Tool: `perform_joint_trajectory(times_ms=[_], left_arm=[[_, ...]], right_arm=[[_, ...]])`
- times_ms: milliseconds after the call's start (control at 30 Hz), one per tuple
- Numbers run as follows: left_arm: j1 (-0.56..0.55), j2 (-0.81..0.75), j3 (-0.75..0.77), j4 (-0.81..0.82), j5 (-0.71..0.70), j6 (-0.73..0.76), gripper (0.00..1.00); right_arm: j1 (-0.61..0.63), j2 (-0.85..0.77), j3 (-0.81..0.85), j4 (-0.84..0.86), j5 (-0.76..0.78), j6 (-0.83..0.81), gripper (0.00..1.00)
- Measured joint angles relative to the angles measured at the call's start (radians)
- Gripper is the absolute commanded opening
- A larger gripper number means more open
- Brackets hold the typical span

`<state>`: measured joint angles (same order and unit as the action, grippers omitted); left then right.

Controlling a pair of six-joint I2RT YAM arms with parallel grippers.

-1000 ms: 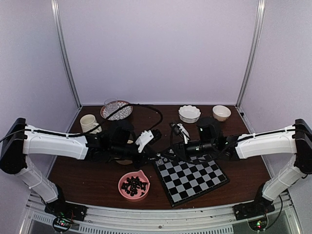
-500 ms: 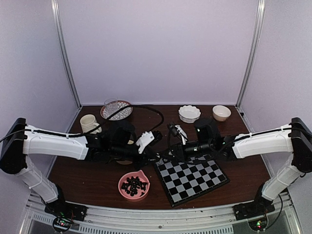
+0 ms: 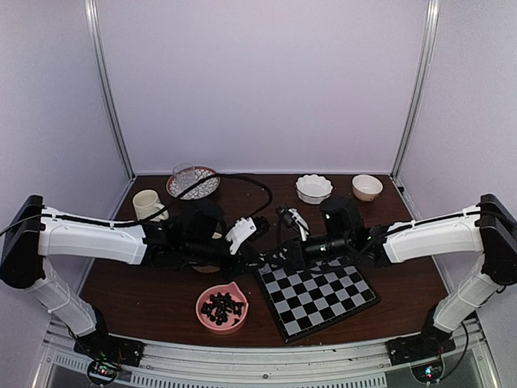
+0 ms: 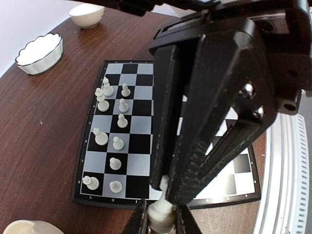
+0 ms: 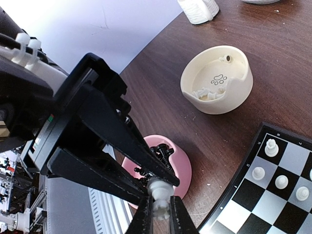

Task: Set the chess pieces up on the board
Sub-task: Pass from the left arm to the right

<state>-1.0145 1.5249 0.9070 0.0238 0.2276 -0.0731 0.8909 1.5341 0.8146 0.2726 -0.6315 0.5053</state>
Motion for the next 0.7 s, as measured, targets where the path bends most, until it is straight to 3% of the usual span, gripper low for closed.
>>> perform_joint_trajectory(times_ms=[67, 233, 700], left_arm=[[0.0, 0.0, 0.0, 0.0, 0.0, 0.001, 0.31], [-0.002, 0.0, 0.0, 0.009, 0.003, 0.004, 0.46], [-0.002, -0.051, -0.052, 0.059, -0.021, 0.002, 0.5]], right_arm=[[0.0, 0.0, 0.0, 0.0, 0.0, 0.0, 0.05], [0.0, 0.0, 0.0, 0.005, 0.003, -0.001, 0.04], [0.0, -0.013, -0.001, 0.011, 0.011, -0.004, 0.04]])
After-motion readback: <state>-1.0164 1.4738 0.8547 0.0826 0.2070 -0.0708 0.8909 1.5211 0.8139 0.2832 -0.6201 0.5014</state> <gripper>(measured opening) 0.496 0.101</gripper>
